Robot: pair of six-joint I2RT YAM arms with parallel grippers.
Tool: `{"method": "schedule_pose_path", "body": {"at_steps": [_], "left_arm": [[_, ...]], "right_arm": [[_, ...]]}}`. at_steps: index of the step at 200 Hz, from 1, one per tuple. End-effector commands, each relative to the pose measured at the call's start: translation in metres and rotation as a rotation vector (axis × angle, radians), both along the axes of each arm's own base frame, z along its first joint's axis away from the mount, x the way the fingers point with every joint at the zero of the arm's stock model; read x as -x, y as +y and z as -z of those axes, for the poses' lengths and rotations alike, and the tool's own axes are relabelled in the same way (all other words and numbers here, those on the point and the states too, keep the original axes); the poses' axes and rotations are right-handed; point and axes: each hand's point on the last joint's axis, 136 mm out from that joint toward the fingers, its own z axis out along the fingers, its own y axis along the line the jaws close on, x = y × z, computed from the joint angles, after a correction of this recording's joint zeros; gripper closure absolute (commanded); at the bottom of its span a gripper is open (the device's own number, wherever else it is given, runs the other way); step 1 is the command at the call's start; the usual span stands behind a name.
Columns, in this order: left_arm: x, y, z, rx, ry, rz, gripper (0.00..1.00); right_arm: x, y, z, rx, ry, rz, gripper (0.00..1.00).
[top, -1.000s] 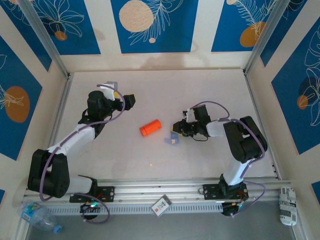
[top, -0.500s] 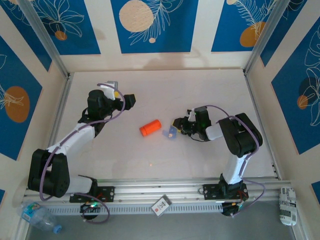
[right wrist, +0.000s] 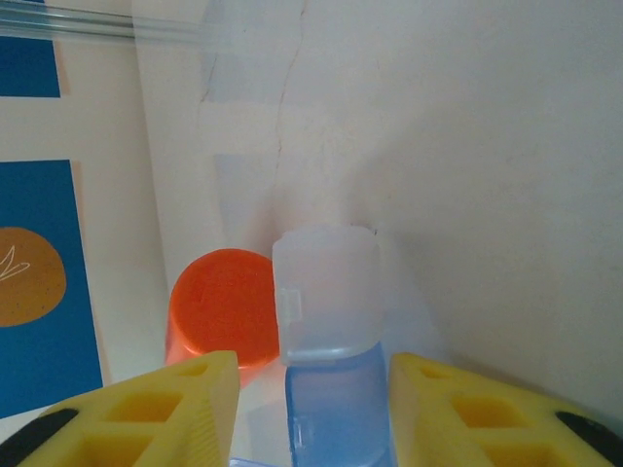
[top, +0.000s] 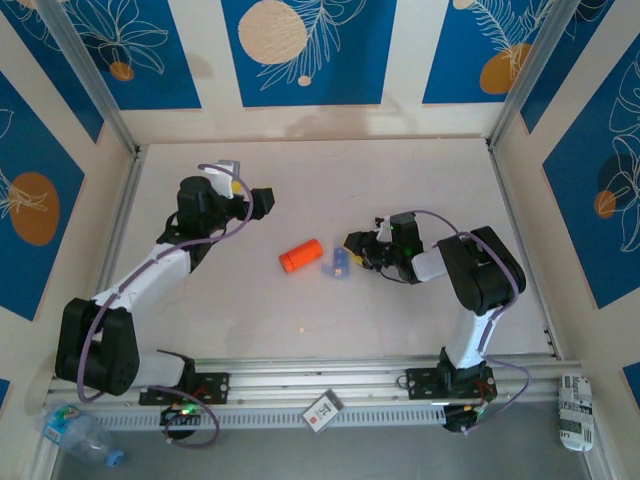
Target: Sort the pills into containers
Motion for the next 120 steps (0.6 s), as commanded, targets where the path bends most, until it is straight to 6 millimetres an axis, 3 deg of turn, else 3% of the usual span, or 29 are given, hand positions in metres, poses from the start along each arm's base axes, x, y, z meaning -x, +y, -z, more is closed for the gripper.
{"method": "schedule_pose_path", "body": {"at_steps": [1,19,44,120], "left_arm": [[0.000,-0.007,-0.012,-0.030,-0.033,0.021,0.00],[0.001,-0.009,-0.012,-0.049,-0.032,0.023,0.00],[0.002,-0.009,-0.009,-0.073,-0.027,0.025,0.00],[0.011,-0.015,0.006,-0.113,0.013,0.043,0.00]], "right_arm": [[0.009,-0.036,0.048,0.179,0.108,0.102,0.45],[0.009,-0.040,0.042,0.200,0.090,0.098,0.33],[0.011,-0.049,0.030,0.244,0.065,0.104,0.29],[0.022,-0.063,-0.012,0.377,0.012,0.036,0.30]]}}
